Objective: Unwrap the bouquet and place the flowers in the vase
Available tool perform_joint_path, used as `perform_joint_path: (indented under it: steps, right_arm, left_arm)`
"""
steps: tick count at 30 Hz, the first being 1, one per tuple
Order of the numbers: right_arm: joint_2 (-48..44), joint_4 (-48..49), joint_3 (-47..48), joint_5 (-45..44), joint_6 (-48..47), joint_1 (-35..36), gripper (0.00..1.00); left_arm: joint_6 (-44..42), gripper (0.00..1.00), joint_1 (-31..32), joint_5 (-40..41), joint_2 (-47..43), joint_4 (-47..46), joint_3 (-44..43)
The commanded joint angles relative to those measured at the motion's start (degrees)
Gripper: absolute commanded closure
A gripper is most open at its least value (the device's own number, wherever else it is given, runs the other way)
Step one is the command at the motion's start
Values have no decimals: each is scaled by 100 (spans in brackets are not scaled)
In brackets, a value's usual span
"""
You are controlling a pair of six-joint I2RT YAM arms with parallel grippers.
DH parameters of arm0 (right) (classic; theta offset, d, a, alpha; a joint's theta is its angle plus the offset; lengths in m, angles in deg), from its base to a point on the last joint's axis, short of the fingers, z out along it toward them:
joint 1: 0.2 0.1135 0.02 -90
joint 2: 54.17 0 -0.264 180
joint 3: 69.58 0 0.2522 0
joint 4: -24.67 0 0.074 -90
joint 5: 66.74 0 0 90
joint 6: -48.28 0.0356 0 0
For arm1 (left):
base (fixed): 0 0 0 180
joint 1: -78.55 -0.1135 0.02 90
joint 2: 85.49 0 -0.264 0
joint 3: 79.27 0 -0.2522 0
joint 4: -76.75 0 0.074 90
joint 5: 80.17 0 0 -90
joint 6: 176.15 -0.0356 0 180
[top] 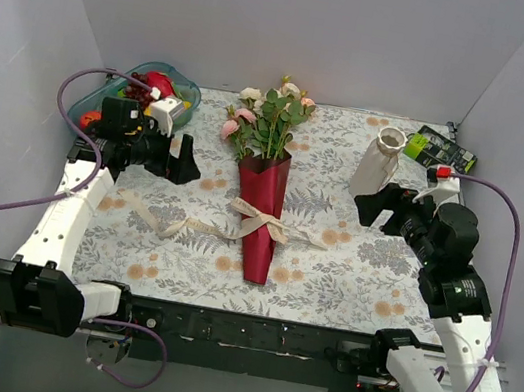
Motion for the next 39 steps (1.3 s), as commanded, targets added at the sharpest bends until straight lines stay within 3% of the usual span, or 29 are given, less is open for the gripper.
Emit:
perform_joint_path:
  steps: [1, 6, 9, 11, 15, 17, 28, 31, 35, 37, 39]
  right_arm:
    - [38, 107, 15, 165, -44, 46, 2]
    - [221, 768, -610, 1508, -922, 46, 2]
    - [730, 628, -637, 1678, -1345, 317, 2]
    - [941, 610, -654, 1373, -1776, 651, 2]
    - [1381, 478, -514, -260, -2251, 1862, 2]
    - [1731, 407, -479, -770, -2480, 2146, 2]
    - [2760, 1101, -715, -1029, -2999, 2349, 2]
    - [3007, 1330, -786, -1046, -3051, 2358, 11]
    - [3201, 1549, -812, -907, -2981, 2358, 49]
    - [3280, 1673, -821, -801, -2946, 2358, 53]
    - [3324, 1708, -786, -625, -2929, 2358, 43]
  left_arm:
    - [-246, 2, 180, -186, -138, 119, 220]
    - [-562, 2, 505, -151, 90, 48, 405]
    - [-833, 2, 733, -72, 336, 5, 536]
    - [-1001, 2, 882, -2, 476, -39, 624]
    - [-1432, 2, 1085, 183, 626, -197, 949]
    - [-1608, 2, 1146, 271, 731, -277, 1046]
    - [-2258, 2, 1261, 420, 1249, -435, 1275]
    - [-2408, 2, 1261, 596, 1347, -523, 1371]
    - [-2452, 3, 1261, 728, 1294, -760, 1600]
    - [-2435, 4, 1261, 789, 1259, -830, 1679]
    - [-2443, 2, 1261, 816, 1198, -866, 1732]
